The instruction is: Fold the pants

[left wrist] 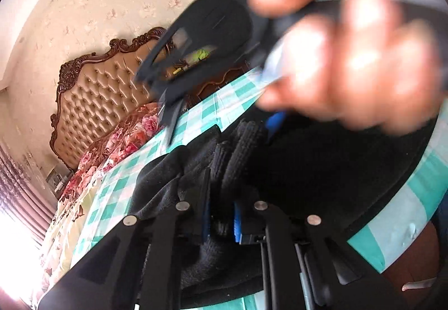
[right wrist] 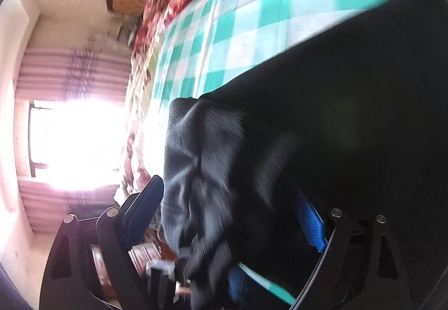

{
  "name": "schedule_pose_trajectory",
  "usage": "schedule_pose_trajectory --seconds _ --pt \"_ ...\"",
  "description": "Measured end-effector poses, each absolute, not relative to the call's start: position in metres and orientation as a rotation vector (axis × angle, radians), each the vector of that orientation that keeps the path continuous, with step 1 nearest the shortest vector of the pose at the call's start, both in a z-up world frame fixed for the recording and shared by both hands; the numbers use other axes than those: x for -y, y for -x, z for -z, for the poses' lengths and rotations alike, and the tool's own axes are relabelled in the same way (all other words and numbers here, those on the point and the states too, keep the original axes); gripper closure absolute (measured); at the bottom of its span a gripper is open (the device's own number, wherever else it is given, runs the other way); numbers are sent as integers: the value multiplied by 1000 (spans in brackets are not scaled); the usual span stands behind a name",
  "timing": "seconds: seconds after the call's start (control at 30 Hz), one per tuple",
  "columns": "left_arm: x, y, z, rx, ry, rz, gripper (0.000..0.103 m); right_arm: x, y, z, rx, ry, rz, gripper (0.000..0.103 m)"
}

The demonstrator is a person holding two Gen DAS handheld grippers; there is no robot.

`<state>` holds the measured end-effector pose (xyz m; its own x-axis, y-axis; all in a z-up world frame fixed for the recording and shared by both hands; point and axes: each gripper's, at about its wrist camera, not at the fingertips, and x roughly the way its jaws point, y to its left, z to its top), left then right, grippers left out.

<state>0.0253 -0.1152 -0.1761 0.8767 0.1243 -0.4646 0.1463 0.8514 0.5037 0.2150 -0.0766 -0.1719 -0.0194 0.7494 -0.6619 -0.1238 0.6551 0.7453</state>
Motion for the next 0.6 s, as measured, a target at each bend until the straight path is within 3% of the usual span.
schedule_pose_trajectory --seconds 0.03,0.1,0.13,0.3,0.37,0.4,0.43,0.6 --pt "117 -24 176 -499 -570 13 91 62 -222 171 -1432 -497 -756 39" --pt "123 -21 177 -488 -594 -6 91 53 -227 165 -1410 -386 -703 69" --pt "123 -22 176 -479 -587 -11 92 53 -226 157 -1379 -363 -710 74" --pt "153 -22 176 -421 -575 78 91 92 -208 129 -1229 -265 -649 77" --pt "170 -23 185 -434 -556 144 80 114 -202 135 -1216 -247 -591 78" --pt "174 -23 188 -453 -547 172 64 123 -201 142 -1222 -241 -571 78" --pt "178 -21 191 -463 -540 187 55 130 -203 153 -1238 -229 -540 78" --pt "135 9 172 -498 -324 178 55 141 -203 171 -1228 -224 -530 79"
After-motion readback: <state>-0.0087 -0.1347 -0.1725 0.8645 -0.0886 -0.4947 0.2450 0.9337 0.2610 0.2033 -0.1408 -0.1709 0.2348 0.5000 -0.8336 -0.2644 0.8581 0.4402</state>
